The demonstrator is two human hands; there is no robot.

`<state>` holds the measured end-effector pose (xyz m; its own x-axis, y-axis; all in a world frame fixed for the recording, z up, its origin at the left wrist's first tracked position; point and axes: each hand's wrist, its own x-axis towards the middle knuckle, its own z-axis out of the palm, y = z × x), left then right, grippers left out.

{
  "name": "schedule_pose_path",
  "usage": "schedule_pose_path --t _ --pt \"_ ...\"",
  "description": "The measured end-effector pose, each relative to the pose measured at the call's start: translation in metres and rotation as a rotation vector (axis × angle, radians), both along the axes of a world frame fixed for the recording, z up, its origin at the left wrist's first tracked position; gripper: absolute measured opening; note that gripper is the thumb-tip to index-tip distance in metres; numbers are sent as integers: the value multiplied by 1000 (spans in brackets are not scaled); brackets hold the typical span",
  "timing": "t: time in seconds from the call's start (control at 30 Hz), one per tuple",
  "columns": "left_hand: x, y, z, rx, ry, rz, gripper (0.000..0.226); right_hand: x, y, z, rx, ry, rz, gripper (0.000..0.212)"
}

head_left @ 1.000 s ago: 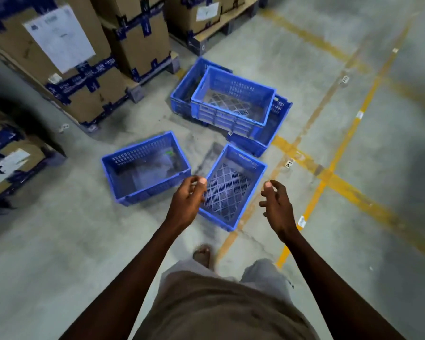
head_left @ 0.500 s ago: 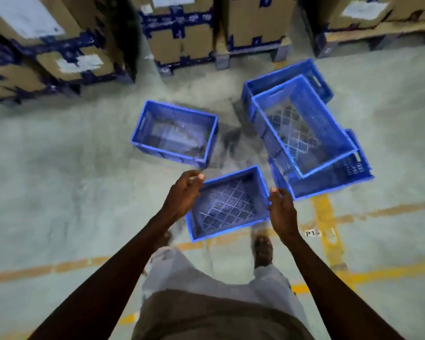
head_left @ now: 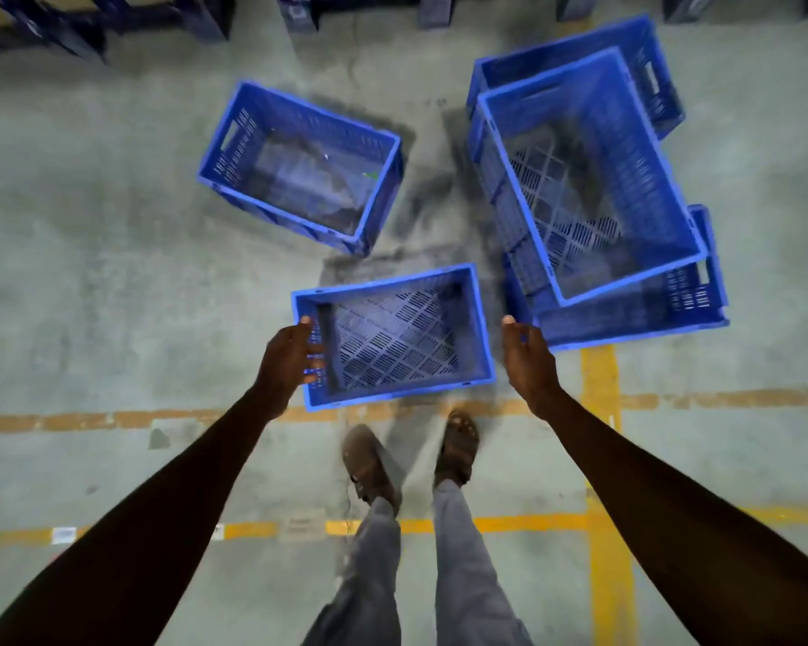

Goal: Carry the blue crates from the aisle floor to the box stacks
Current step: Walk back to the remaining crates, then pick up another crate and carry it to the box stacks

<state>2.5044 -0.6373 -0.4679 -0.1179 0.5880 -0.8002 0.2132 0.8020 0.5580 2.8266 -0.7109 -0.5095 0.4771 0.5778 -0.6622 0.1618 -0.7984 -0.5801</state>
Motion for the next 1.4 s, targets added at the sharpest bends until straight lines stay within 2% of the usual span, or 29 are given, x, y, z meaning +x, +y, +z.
schedule_pose_path --t 0.07,0.17,0.23,0.3,0.33,0.37,0.43,0.5,0.57,0.67,0.77,0.93,1.07,1.23,1.4 --pt "-12 2 -55 -9 12 29 22 0 3 -53 -40 -6 -26 68" --pt "-36 4 -163 23 99 18 29 2 19 -158 -67 -67 -2 63" --pt "-58 3 -240 81 228 -15 50 9 29 -234 -65 -125 -7 73" --pt "-76 -1 -307 59 404 19 83 21 29 -321 -65 -177 -35 92" --pt "-84 -1 -334 29 446 67 88 24 33 -349 -71 -181 -61 98" --pt "-90 -2 -356 3 456 99 82 24 37 -369 -83 -182 -73 101" --pt "-99 0 -387 -19 393 141 70 16 49 -377 -72 -166 -78 95" --pt "-112 2 -415 -1 324 198 71 23 57 -400 -81 -182 -42 87" --pt "-120 3 -431 34 279 226 74 28 63 -409 -100 -181 -48 89" --pt "-119 7 -440 104 258 273 70 22 69 -404 -28 -52 -117 61" --pt "-120 17 -446 143 189 294 73 21 76 -405 1 -9 -127 52" --pt "-121 12 -410 119 66 284 64 21 80 -367 16 67 -108 60" --pt "-138 -11 -329 51 -27 327 65 16 77 -282 -90 313 -147 58" --pt "-161 -64 -167 17 -97 424 66 -1 60 -116 -167 420 -51 55" --pt "-185 -129 -6 54 -41 498 69 -41 36 48 -76 292 44 67"
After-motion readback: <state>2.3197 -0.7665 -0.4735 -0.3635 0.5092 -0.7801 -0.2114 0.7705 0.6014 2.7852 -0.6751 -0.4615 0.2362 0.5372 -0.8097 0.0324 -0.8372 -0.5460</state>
